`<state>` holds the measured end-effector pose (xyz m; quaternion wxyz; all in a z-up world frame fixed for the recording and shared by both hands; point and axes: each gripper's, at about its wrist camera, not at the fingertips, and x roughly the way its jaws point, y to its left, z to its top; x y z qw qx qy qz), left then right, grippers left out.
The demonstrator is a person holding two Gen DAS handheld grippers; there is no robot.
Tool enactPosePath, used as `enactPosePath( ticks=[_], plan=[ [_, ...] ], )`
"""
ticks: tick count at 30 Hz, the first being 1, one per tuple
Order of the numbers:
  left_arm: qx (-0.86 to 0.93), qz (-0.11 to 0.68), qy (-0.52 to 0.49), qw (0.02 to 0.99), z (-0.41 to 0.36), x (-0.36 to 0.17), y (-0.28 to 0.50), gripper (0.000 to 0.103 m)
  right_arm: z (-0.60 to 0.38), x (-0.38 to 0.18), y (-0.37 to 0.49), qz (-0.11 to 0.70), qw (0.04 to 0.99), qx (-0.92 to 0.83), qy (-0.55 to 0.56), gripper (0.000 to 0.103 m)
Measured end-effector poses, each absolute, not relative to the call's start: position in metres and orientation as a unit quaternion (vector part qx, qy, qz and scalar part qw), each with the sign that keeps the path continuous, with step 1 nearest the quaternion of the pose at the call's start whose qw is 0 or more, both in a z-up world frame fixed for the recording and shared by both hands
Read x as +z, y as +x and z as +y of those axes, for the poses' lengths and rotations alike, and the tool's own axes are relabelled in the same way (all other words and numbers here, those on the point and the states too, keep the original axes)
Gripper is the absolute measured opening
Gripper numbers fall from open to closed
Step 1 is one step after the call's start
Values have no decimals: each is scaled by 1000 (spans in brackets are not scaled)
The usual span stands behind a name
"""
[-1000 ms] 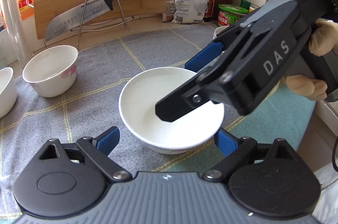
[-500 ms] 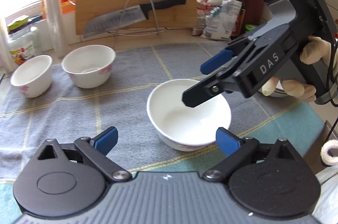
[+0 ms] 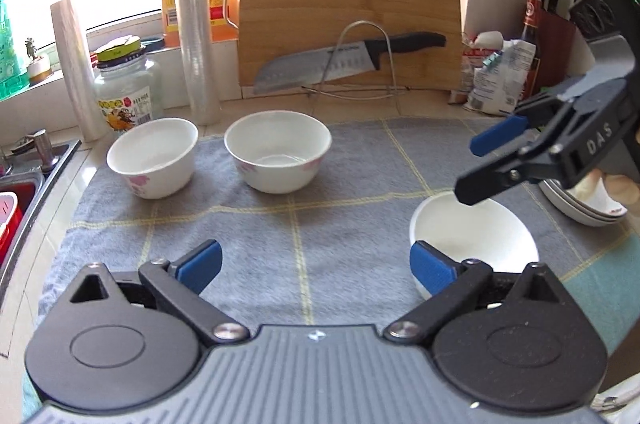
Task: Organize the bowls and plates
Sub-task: 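Set the bowl onto the plate stack and open the right gripper, then move the right gripper to the next white bowl on the towel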
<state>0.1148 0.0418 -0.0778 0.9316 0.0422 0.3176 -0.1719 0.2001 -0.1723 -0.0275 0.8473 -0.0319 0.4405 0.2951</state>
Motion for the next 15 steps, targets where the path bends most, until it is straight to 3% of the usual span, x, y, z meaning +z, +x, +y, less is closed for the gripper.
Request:
enactPosePath(
  ticks=[15],
  plan=[
    [-186,298,95,931,64,-101,183,102,-127,-2,238,423,880,208,-65,103]
  ],
)
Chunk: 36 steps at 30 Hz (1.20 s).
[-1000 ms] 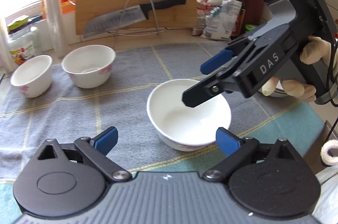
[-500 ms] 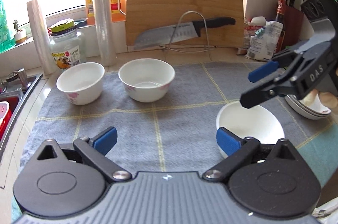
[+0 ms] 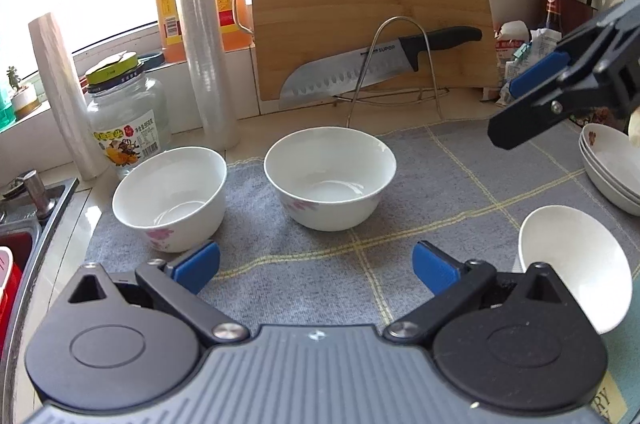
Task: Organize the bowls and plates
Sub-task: 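Move the right gripper to the next white bowl on the towel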
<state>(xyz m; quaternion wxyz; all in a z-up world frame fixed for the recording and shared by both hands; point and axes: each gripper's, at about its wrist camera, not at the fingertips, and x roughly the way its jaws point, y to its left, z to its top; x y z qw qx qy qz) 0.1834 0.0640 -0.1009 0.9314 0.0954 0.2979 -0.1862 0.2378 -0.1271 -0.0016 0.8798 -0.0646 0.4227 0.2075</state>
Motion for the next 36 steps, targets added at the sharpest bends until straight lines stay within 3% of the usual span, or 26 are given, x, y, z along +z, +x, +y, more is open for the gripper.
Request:
enactPosePath(
  ticks=[36],
  plan=[
    [-226,319,121,913,38,-130,239,102,-95,-47,322,490,835,245,-59,103]
  ],
)
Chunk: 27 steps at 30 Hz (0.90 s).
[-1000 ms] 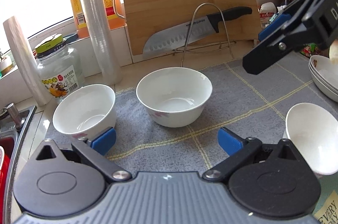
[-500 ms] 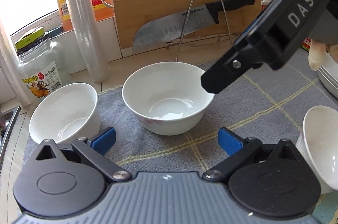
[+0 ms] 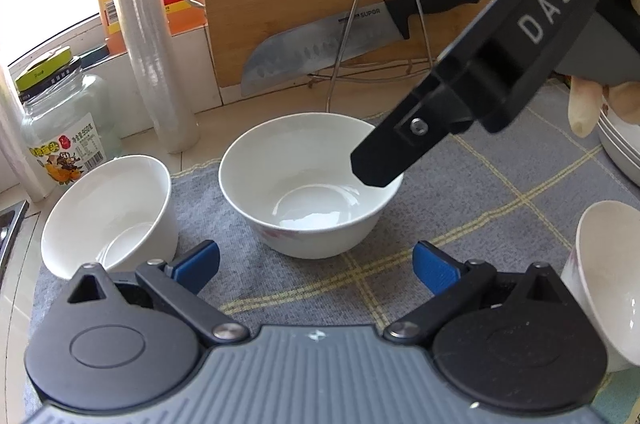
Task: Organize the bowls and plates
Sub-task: 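Move the right gripper to the next white bowl on the towel, then grasp the rim of the white bowl with the right gripper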
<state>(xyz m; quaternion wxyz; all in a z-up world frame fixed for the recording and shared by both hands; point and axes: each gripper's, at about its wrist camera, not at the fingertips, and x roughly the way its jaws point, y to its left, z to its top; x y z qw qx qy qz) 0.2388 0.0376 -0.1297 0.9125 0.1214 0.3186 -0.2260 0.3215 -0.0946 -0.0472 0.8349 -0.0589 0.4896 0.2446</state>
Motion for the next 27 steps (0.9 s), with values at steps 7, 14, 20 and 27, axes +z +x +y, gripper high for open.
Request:
enactPosePath(
  ticks=[7,14,20,27],
  plan=[
    [-226,315,118,914,36,-130,241,102,-93,-47,326,487,833,258,-55,103],
    [-228,317,124,912,36,-131,245,102,-86,-51,333,489,828,270,-51,103],
    [-232,317,127,911,36,-133,250,102,-83,-57,341,493,825,274,-45,103],
    [-240,311,135,910,33,-134,255,101,-82,-66,353,496,825,267,-35,101]
  ],
)
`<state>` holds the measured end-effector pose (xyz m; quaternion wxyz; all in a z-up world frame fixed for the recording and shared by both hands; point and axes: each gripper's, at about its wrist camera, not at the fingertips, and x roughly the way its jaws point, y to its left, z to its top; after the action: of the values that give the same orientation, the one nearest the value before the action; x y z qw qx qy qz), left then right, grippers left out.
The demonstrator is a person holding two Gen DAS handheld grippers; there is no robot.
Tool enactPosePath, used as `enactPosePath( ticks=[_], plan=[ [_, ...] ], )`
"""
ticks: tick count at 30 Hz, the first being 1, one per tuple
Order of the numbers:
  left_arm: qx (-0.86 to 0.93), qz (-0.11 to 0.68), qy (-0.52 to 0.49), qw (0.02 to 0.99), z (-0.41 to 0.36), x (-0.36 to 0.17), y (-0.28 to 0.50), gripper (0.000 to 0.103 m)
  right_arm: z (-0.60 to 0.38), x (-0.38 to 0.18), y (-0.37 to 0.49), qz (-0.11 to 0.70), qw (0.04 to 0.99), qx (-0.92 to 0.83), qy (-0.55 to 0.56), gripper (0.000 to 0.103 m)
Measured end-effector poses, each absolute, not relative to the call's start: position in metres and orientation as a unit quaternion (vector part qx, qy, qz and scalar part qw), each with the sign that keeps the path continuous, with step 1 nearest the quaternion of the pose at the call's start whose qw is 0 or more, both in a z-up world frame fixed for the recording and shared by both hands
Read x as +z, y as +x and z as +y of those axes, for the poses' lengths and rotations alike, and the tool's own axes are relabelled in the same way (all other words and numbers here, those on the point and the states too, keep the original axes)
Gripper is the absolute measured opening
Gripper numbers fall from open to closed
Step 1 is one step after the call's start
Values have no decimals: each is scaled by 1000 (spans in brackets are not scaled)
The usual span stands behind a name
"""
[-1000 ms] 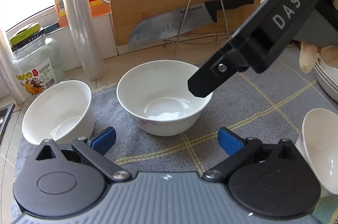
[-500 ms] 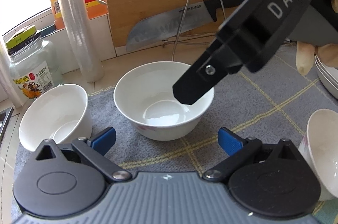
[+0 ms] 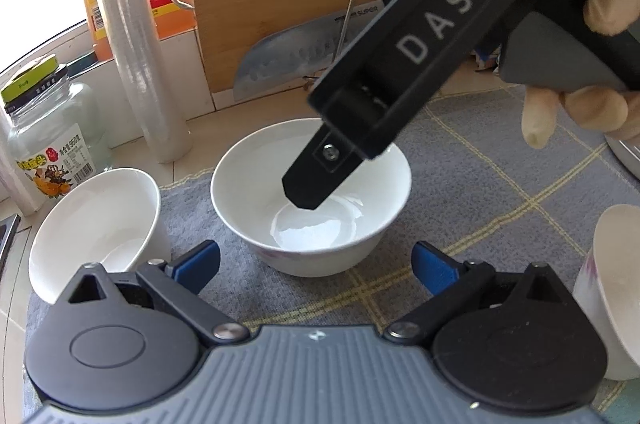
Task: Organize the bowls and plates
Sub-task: 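Grasp the rim of the white bowl with the right gripper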
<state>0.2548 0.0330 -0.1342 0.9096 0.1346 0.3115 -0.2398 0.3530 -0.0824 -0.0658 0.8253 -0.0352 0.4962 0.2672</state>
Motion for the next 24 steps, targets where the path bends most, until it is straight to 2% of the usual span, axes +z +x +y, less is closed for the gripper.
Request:
enactPosePath(
  ticks=[8,24],
  plan=[
    [-245,305,135,910,33,-134,262,94,-78,-73,362,503,821,269,-36,95],
    [-255,290,132,913,34,-132,265,92,-75,-78,365,511,812,282,-26,90]
  ],
)
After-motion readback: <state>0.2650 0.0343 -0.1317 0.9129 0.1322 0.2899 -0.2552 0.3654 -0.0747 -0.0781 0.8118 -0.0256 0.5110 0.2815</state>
